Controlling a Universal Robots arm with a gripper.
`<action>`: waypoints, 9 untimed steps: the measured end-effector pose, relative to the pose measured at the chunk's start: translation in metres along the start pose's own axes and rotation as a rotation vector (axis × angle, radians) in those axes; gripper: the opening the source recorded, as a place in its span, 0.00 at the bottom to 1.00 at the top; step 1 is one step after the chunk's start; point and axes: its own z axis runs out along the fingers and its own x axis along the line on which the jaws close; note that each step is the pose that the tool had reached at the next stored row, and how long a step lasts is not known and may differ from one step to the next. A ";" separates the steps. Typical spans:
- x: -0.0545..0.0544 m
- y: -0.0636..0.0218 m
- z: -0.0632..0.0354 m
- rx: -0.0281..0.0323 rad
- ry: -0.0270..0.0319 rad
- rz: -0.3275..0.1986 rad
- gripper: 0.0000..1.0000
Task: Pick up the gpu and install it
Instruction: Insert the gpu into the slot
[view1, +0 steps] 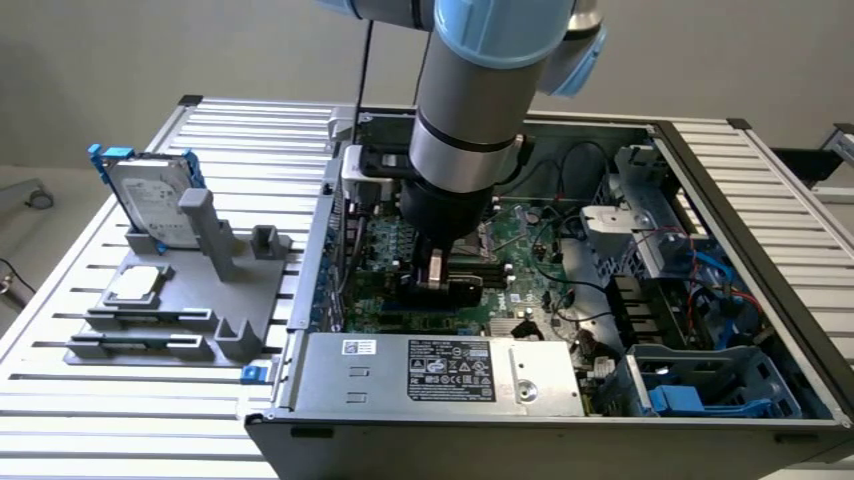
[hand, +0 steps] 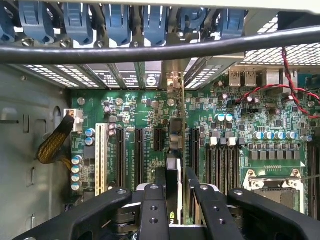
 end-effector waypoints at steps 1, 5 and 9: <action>0.000 -0.0001 0.0000 -0.0004 0.0000 0.000 0.26; 0.000 -0.0001 0.0000 -0.0022 0.0001 -0.001 0.28; 0.000 0.0000 -0.0018 -0.0022 -0.0001 -0.001 0.41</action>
